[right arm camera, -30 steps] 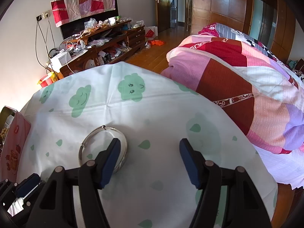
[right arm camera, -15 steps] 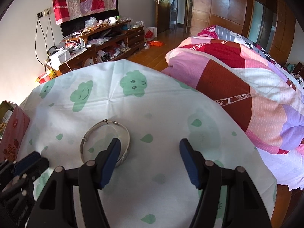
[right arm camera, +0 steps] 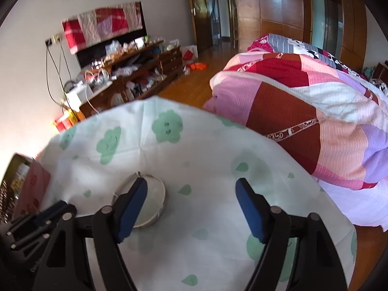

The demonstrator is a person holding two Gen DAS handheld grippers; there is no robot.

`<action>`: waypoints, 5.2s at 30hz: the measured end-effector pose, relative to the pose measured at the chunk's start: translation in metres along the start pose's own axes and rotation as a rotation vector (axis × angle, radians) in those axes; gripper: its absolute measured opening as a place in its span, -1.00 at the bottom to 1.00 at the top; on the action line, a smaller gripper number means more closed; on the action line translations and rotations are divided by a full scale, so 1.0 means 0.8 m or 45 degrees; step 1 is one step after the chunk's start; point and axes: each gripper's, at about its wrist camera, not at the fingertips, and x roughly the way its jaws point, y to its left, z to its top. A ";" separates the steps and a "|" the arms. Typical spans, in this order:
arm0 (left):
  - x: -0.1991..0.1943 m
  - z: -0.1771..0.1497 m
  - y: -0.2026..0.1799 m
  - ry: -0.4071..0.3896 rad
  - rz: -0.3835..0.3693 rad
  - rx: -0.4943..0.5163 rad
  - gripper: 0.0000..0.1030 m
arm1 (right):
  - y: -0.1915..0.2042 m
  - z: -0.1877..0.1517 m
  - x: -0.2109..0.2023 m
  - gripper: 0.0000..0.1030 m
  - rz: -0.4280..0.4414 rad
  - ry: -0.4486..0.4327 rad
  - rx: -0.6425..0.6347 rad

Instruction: Organize jewelry

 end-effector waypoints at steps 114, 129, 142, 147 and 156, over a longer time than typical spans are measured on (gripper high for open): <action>0.015 0.010 -0.026 0.025 0.051 0.225 -0.04 | 0.017 -0.007 -0.037 0.36 0.114 -0.166 0.042; 0.017 0.016 -0.016 0.023 0.100 0.172 -0.55 | 0.019 -0.007 -0.032 0.36 0.116 -0.143 0.052; -0.029 0.009 -0.012 -0.098 -0.063 0.143 -1.00 | 0.020 -0.008 -0.040 0.36 0.108 -0.190 0.043; -0.080 0.001 -0.002 -0.175 -0.068 0.174 -1.00 | 0.029 -0.009 -0.045 0.36 0.094 -0.225 -0.005; -0.119 -0.001 0.040 -0.203 -0.031 0.135 -1.00 | 0.049 -0.020 -0.051 0.36 0.077 -0.219 -0.091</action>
